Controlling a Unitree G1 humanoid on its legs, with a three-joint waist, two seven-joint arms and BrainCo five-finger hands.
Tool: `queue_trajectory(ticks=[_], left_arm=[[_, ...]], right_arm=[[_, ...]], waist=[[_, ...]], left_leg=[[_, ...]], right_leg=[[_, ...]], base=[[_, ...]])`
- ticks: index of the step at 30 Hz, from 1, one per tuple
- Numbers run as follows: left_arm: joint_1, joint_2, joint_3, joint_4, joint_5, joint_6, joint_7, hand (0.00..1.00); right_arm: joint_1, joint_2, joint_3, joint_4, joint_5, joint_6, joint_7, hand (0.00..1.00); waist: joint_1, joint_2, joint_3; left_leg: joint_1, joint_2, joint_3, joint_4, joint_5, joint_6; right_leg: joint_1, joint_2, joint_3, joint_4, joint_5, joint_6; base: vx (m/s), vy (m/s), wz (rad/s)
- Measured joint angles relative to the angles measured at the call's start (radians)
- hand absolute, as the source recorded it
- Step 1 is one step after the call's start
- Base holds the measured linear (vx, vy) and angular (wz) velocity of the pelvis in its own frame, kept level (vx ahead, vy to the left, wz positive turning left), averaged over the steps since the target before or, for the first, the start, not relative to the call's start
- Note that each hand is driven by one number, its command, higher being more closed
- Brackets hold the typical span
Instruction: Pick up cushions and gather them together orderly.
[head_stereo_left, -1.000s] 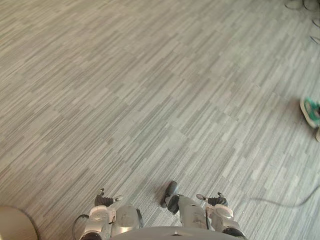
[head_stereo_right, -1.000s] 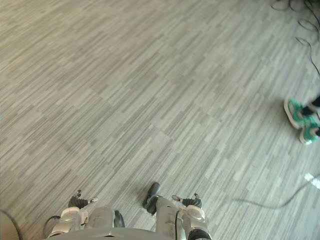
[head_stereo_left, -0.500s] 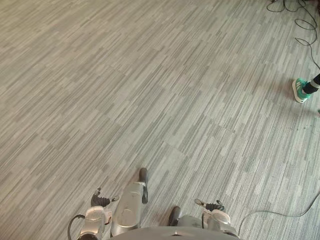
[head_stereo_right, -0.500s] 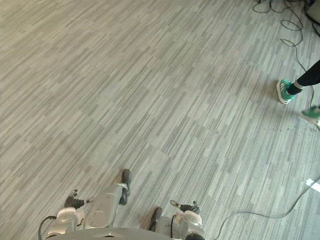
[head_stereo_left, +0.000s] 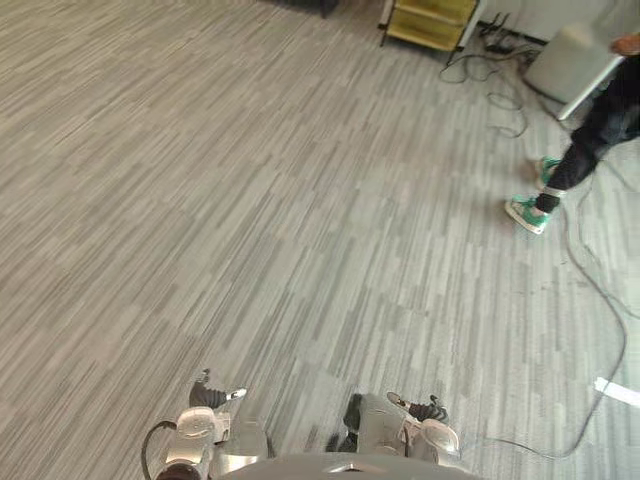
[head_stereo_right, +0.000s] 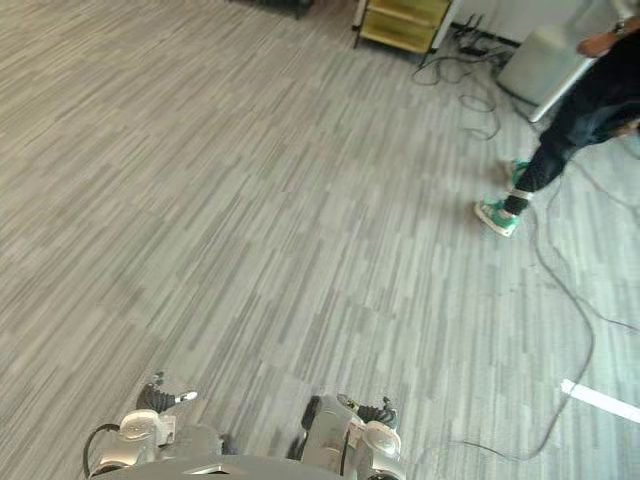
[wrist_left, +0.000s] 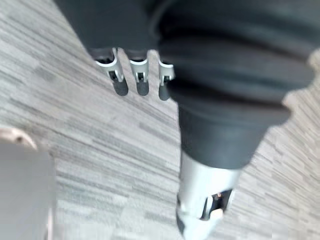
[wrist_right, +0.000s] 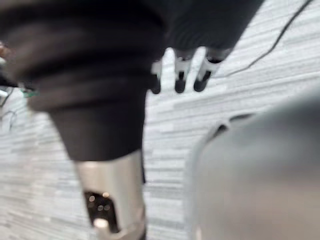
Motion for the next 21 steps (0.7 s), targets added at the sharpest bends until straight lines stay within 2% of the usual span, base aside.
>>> queue_trajectory(ticks=[1,2,3,4,5,6,7,8,9,10,12,13,14,15,16,17,21], left_arm=[[0.002,-0.001,-0.003,0.008,0.001,0.0,-0.003,0.0],[0.001,0.0,-0.005,0.013,0.001,-0.001,-0.005,0.0],[0.002,0.003,-0.007,0.021,0.001,-0.001,-0.006,0.0],[0.003,0.004,-0.007,0.027,0.001,-0.001,-0.006,0.0],[-0.001,0.002,-0.009,0.044,0.001,-0.002,-0.006,0.0],[-0.01,-0.016,-0.01,0.072,0.002,-0.003,-0.006,0.0],[-0.013,-0.033,-0.013,0.085,0.004,-0.004,-0.008,0.0],[-0.013,-0.041,-0.012,0.088,0.006,-0.004,-0.008,0.0],[-0.013,-0.053,-0.009,0.093,0.01,-0.004,-0.006,0.0],[-0.013,-0.048,0.01,0.095,0.021,-0.004,-0.008,0.0],[-0.012,-0.046,0.014,0.093,0.026,-0.004,-0.009,0.0],[-0.01,-0.041,0.016,0.092,0.03,-0.005,-0.008,0.0],[-0.009,-0.04,0.019,0.086,0.031,-0.006,-0.01,0.0],[-0.009,-0.039,0.021,0.076,0.032,-0.006,-0.01,0.0],[-0.009,-0.037,0.02,0.073,0.034,-0.007,-0.01,0.0],[-0.007,-0.036,0.02,0.055,0.036,-0.012,-0.012,0.0],[0.0,-0.043,0.021,0.023,0.036,-0.016,-0.014,0.0]], right_arm=[[0.0,-0.002,0.0,0.004,0.01,-0.002,0.002,0.0],[-0.001,-0.004,0.0,0.01,0.015,-0.003,0.002,0.0],[-0.004,-0.007,0.0,0.015,0.023,-0.004,0.002,0.0],[-0.004,-0.008,0.0,0.019,0.026,-0.004,0.002,0.0],[-0.005,-0.017,0.001,0.021,0.032,-0.005,0.003,0.0],[-0.028,-0.041,0.007,0.033,0.031,-0.003,0.003,0.0],[-0.034,-0.053,0.005,0.041,0.033,-0.006,0.005,0.0],[-0.035,-0.056,-0.002,0.042,0.032,-0.007,0.004,0.0],[-0.034,-0.063,-0.001,0.044,0.028,-0.007,0.004,0.0],[-0.032,-0.062,0.002,0.045,0.025,-0.007,0.004,0.0],[-0.029,-0.061,0.004,0.044,0.021,-0.007,0.004,0.0],[-0.021,-0.053,0.015,0.046,0.019,-0.007,0.004,0.0],[-0.016,-0.054,0.02,0.049,0.018,-0.006,0.003,0.0],[-0.01,-0.053,0.024,0.053,0.018,-0.005,0.003,0.0],[-0.005,-0.054,0.027,0.056,0.018,-0.005,0.003,0.0],[0.005,-0.056,0.029,0.058,0.019,-0.001,0.003,0.0],[0.011,-0.056,0.032,0.057,0.022,0.0,0.002,0.0]], waist=[[-0.009,0.002,-0.001],[-0.015,0.002,-0.001],[-0.026,0.0,-0.003],[-0.032,-0.002,-0.004],[-0.041,-0.001,-0.011],[-0.03,0.059,-0.015],[-0.034,0.079,-0.019],[-0.035,0.085,-0.023],[-0.038,0.095,-0.029],[-0.05,0.104,-0.035],[-0.052,0.108,-0.035],[-0.047,0.111,-0.037],[-0.045,0.111,-0.037],[-0.043,0.114,-0.038],[-0.04,0.111,-0.037],[-0.032,0.101,-0.034],[-0.023,0.105,-0.034]], left_leg=[[0.021,0.008,-0.002,-0.016,0.003,-0.007],[0.029,0.01,-0.004,-0.022,0.003,-0.012],[0.044,0.013,-0.02,-0.027,-0.002,-0.027],[0.057,0.014,-0.034,-0.031,-0.008,-0.048],[0.077,0.023,-0.066,-0.036,-0.017,-0.072],[0.077,0.067,-0.087,-0.031,-0.001,-0.099],[0.074,0.073,-0.124,-0.02,0.027,-0.128],[0.075,0.077,-0.14,-0.005,0.037,-0.133],[0.07,0.091,-0.17,0.056,0.054,-0.133],[0.006,0.124,-0.211,0.259,0.105,-0.112],[-0.063,0.154,-0.226,0.427,0.203,-0.106],[-0.132,0.188,-0.223,0.591,0.278,-0.103],[-0.201,0.219,-0.212,0.722,0.261,-0.097],[-0.258,0.229,-0.192,0.808,0.24,-0.098],[-0.28,0.229,-0.182,0.831,0.23,-0.099],[-0.335,0.22,-0.143,0.841,0.201,-0.095],[-0.443,0.197,-0.077,0.763,0.147,-0.081]], right_leg=[[-0.014,0.02,0.012,-0.164,0.039,-0.014],[-0.016,0.028,0.021,-0.239,0.07,-0.018],[-0.016,0.038,0.047,-0.394,0.15,-0.025],[-0.009,0.043,0.064,-0.475,0.223,-0.029],[0.017,0.061,0.069,-0.506,0.384,-0.04],[0.012,0.101,0.059,-0.474,0.363,-0.058],[-0.003,0.11,0.059,-0.412,0.297,-0.066],[-0.009,0.11,0.058,-0.377,0.267,-0.072],[-0.006,0.117,0.054,-0.32,0.21,-0.08],[0.03,0.139,0.039,-0.291,0.142,-0.088],[0.069,0.161,0.036,-0.296,0.114,-0.097],[0.112,0.185,0.041,-0.317,0.096,-0.109],[0.152,0.207,0.05,-0.342,0.079,-0.121],[0.195,0.219,0.062,-0.368,0.068,-0.131],[0.219,0.222,0.068,-0.384,0.065,-0.132],[0.282,0.225,0.091,-0.432,0.062,-0.129],[0.403,0.223,0.12,-0.531,0.053,-0.116]], base=[[0.5,-0.277,-0.14],[0.36,-0.215,0.1],[0.3,-0.187,0.18],[0.43,-0.27,0.28],[0.52,-0.303,-0.01],[0.51,-0.29,-0.1],[0.38,-0.208,-0.24],[0.36,-0.215,-0.04],[0.44,-0.266,-0.01],[0.51,-0.306,-0.01],[0.31,-0.187,-0.1],[0.28,-0.142,-0.29],[0.36,-0.165,-0.38],[0.29,-0.104,-0.31],[0.35,-0.062,-0.35],[0.34,-0.039,-0.29],[0.32,0.031,-0.19]])
